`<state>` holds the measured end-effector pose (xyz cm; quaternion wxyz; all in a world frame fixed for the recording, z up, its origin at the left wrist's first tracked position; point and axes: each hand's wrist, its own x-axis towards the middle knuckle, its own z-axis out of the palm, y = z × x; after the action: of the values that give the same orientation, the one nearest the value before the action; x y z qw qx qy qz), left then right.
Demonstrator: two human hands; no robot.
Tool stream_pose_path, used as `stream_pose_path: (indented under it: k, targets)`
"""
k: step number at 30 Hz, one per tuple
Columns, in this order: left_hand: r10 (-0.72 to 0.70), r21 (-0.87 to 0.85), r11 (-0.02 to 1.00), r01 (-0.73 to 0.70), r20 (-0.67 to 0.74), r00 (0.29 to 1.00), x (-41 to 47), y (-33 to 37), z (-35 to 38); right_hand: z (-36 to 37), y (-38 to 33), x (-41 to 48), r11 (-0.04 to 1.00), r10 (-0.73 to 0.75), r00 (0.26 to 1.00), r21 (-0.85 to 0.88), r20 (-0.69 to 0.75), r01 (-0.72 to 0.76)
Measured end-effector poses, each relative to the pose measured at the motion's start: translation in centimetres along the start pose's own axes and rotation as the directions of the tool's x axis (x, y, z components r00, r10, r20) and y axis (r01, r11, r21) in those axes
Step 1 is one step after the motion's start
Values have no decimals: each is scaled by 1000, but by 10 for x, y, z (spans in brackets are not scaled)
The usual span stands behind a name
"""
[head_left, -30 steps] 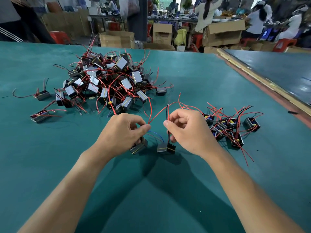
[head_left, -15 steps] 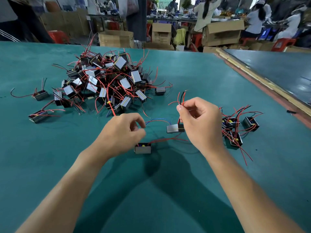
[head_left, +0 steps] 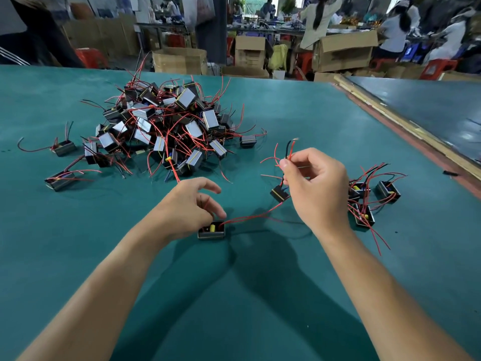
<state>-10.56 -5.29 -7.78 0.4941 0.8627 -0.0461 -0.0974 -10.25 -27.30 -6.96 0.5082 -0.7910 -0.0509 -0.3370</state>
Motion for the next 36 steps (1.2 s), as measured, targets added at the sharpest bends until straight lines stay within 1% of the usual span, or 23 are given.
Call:
stream_pose_path:
  k: [2, 5, 7, 9, 14, 16, 21, 24, 27, 31, 33, 36]
  targets:
    - [16, -90, 996, -15, 12, 1000, -3, 3, -3, 2, 2, -1, 1000, 29, 996, 1, 84, -29]
    - [31, -167, 986, -13, 106, 994, -7, 7, -4, 5, 3, -3, 993, 100, 966, 41, 239, -113]
    - [20, -163, 987, 1, 123, 992, -8, 8, -4, 6, 4, -5, 986, 134, 939, 52, 316, -158]
    - [-5, -110, 994, 14, 81, 997, -7, 7, -5, 7, 4, -6, 982, 156, 916, 39, 370, -183]
    - [-73, 34, 997, 75, -57, 996, -2, -1, -10, 7, 3, -9, 973, 193, 890, 34, 412, -226]
    - [-68, 60, 996, 73, -81, 994, -2, -4, -11, 7, 3, -10, 969, 210, 882, 30, 423, -245]
    - [0, 6, 1000, 0, -90, 996, -3, -1, -7, 8, 1, -11, 960, 249, 861, 2, 443, -279]
    - [23, -53, 998, -25, -32, 999, -4, 3, -3, 8, 0, -11, 960, 257, 848, -22, 465, -279]
    - [43, -30, 999, -43, 7, 999, -4, 5, 0, 7, 0, -11, 970, 227, 848, -36, 479, -239]
    - [64, 25, 998, -63, -41, 997, -2, 3, 1, 5, -2, -10, 978, 196, 829, -43, 524, -204]
    - [57, 3, 998, -57, -80, 995, -1, 1, 1, 3, -4, -9, 980, 185, 811, -40, 556, -197]
    - [56, -4, 998, -57, -122, 991, 0, -1, 1, 2, -5, -9, 982, 172, 757, -53, 630, -179]
